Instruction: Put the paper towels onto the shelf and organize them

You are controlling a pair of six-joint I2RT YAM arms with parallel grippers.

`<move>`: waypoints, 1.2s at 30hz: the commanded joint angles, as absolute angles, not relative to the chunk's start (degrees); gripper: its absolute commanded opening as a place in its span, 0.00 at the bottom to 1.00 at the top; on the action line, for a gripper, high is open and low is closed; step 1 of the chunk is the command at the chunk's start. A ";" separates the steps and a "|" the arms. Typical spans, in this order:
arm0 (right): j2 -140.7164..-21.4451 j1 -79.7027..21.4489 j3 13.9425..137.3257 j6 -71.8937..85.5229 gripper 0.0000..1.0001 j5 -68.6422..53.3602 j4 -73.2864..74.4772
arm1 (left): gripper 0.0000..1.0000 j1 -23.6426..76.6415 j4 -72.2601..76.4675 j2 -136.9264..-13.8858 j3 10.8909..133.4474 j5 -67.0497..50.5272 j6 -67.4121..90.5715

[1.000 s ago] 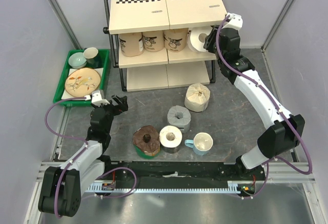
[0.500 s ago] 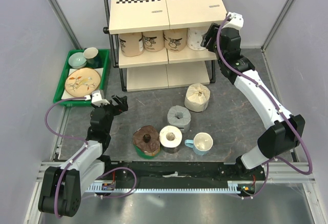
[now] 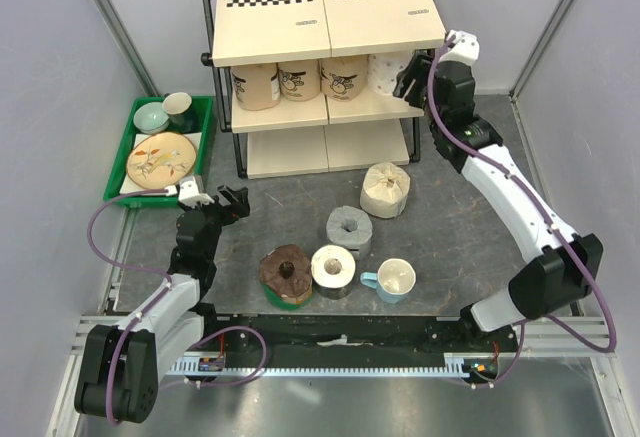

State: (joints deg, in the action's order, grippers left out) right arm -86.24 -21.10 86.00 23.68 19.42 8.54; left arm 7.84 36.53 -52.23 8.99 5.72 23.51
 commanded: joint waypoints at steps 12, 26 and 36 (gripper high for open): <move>-64.43 -21.01 64.89 36.29 0.73 11.78 21.52 | 0.95 7.91 38.67 -51.86 9.67 6.59 24.87; -69.34 -21.53 51.16 39.64 0.76 8.09 22.33 | 0.95 7.82 38.58 -52.03 9.84 6.42 24.87; -73.91 -21.53 51.77 39.38 0.77 6.68 18.81 | 0.95 7.82 38.50 -52.21 9.93 6.42 24.87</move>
State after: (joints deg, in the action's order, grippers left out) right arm -72.07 -21.26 50.78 39.05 7.70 21.54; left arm 7.84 36.53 -52.23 8.99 5.72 23.51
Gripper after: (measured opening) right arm 0.765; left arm 0.948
